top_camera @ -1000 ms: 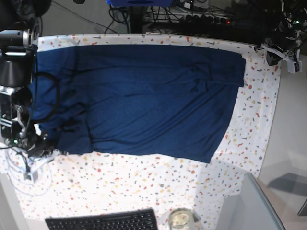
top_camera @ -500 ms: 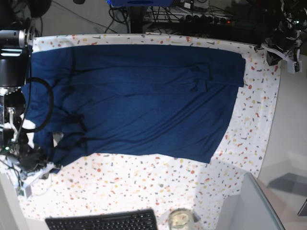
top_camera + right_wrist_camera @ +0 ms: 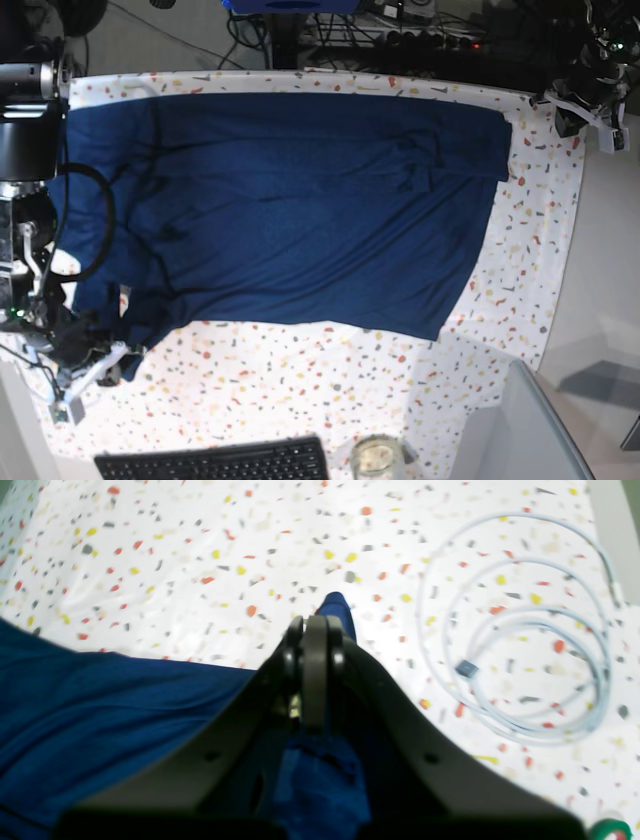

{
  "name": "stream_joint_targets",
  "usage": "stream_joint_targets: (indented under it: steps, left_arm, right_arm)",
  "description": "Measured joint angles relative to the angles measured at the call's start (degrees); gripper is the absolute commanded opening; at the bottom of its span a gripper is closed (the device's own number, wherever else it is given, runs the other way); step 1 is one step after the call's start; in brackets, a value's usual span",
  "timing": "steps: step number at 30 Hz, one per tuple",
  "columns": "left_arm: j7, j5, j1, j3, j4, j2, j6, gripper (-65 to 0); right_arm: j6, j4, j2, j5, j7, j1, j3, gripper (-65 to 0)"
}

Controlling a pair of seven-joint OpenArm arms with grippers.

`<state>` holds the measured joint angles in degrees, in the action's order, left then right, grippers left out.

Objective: Layout the t-shirt on the table in an organized manner, then fold the t-shirt properly

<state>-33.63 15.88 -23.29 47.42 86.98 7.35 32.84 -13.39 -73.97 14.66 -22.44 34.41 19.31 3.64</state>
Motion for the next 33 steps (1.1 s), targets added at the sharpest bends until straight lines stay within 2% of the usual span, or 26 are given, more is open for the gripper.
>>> stream_joint_targets:
  steps: [2, 4, 6, 8, 11, 15, 16, 17, 19, 21, 25, 33]
  left_arm:
    - [-0.02, 0.0, -0.02, 0.0, 0.0, -0.02, 0.0, -65.0]
    - [-0.02, 0.0, -0.02, 0.0, 0.0, -0.02, 0.0, -65.0]
    - [-0.02, -0.02, -0.02, 0.0, 0.0, 0.0, 0.0, -65.0]
    - [-0.02, 0.0, -0.02, 0.0, 0.0, -0.02, 0.0, -65.0]
    - [-0.02, 0.0, -0.04, 0.0, 0.0, -0.02, 0.02, -65.0]
    - [-0.04, -0.02, -0.04, 0.0, 0.0, 0.0, 0.0, -65.0]
    - [-0.04, -0.02, -0.02, 0.0, 0.0, -0.02, 0.0, -65.0]
    - [-0.02, 0.0, -0.04, 0.0, 0.0, 0.0, 0.0, -65.0]
    - [-0.04, -0.02, -0.07, 0.0, 0.0, -0.04, 0.0, -65.0]
    - [-0.02, 0.0, -0.04, 0.0, 0.0, -0.02, 0.0, -65.0]
    - [-0.02, -0.02, -0.02, 0.0, 0.0, 0.0, 0.0, -65.0]
    - [-0.02, 0.0, -0.15, 0.0, 0.0, -0.02, 0.0, -65.0]
  right_arm:
    - [-2.91, 0.02, -1.11, -0.07, 0.28, 0.0, -0.02, -64.2]
    - [-4.31, 0.17, -1.57, -0.07, 0.72, 0.39, -0.24, -63.9]
    - [-5.33, 1.27, -1.38, -0.28, 3.39, 1.55, -0.79, -60.0]
    - [-5.73, 1.68, -1.22, 0.02, 8.04, 2.71, -0.85, -52.1]
    - [-5.79, 0.9, -0.96, -0.04, 8.39, 2.49, -0.42, -40.1]
    - [-6.14, 0.59, -0.24, -0.24, 8.35, 1.75, 5.97, -27.6]
    - [-5.81, 1.62, 0.68, -0.35, 8.37, 1.79, 7.45, -25.2]
    - [-4.15, 3.72, 1.57, 0.11, 7.82, 2.08, 8.17, -23.6]
    - [-1.46, 10.43, 3.23, 0.57, 7.48, 2.8, 8.5, -23.1]
    - [-1.62, 16.9, 3.58, 0.35, 6.27, 2.84, 8.37, -23.1]
    - [-1.73, 27.5, 2.82, 0.07, -2.36, 3.06, 7.87, -23.1]
    - [-1.75, 35.08, 4.31, 0.33, -8.79, 4.48, 8.02, -23.1]
